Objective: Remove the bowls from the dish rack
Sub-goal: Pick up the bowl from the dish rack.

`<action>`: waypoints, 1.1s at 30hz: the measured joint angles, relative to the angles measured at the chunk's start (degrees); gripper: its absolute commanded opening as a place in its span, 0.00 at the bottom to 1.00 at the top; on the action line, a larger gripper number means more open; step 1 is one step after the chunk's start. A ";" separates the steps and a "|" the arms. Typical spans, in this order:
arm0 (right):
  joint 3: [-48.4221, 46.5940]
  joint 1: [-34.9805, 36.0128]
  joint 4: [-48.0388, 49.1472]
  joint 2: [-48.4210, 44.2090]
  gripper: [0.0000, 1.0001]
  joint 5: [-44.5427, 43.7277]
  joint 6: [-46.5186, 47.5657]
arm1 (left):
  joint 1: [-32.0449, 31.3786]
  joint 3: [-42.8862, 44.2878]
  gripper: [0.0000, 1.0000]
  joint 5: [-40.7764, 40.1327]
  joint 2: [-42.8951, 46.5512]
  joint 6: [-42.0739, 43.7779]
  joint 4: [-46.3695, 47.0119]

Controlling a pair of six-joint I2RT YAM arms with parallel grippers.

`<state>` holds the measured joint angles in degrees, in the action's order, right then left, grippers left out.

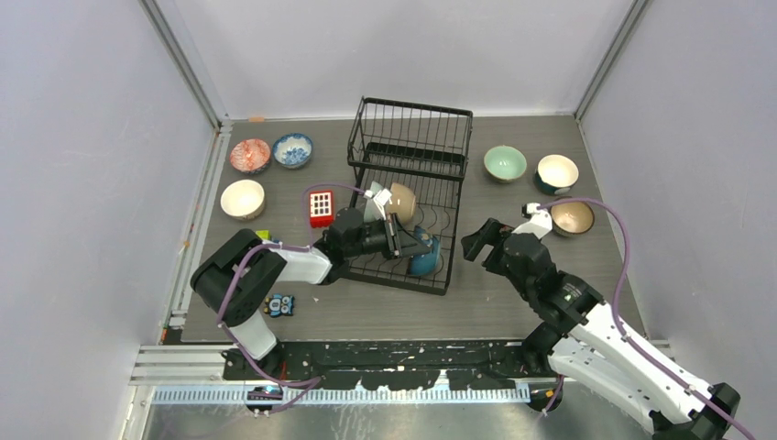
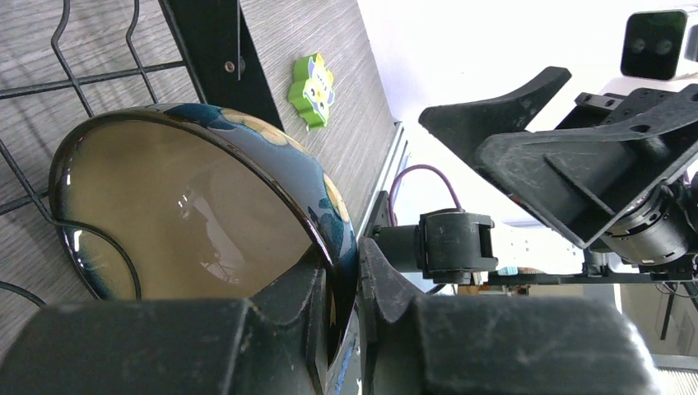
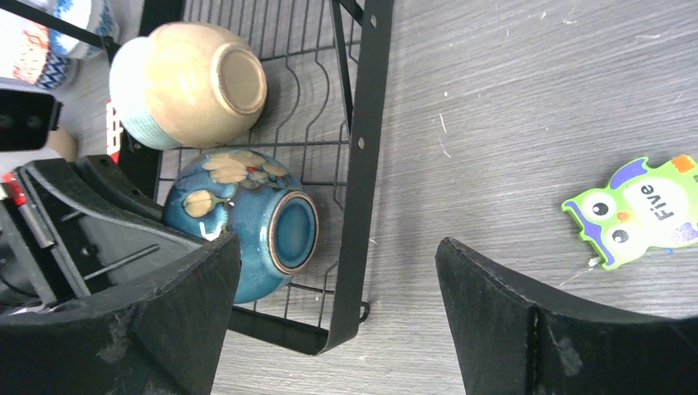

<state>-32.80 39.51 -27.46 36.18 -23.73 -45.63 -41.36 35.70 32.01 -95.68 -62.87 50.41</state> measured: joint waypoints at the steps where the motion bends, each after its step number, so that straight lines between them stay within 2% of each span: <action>1: 0.02 0.00 0.07 -0.85 0.92 -0.22 0.39 | 0.00 0.15 0.00 0.00 0.15 0.13 -0.46; 12: 1.51 -0.02 2.14 -2.05 0.92 -0.57 4.22 | -0.50 2.23 0.00 0.90 8.74 6.19 -12.63; 18: 1.42 -0.02 2.14 -2.47 0.92 -0.59 6.14 | -0.52 4.46 0.00 1.29 16.06 9.38 -13.79; 26: 1.40 -0.15 2.97 -2.45 0.92 -0.50 6.58 | -0.50 4.46 0.00 1.14 17.31 11.69 -16.90; 33: 0.13 -0.15 3.02 -2.56 0.92 0.42 8.11 | -0.50 4.63 0.00 0.13 23.17 17.03 -27.74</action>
<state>-32.67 39.35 -24.45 33.63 -23.31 -37.52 -41.87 40.34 32.14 -72.51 -45.84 22.68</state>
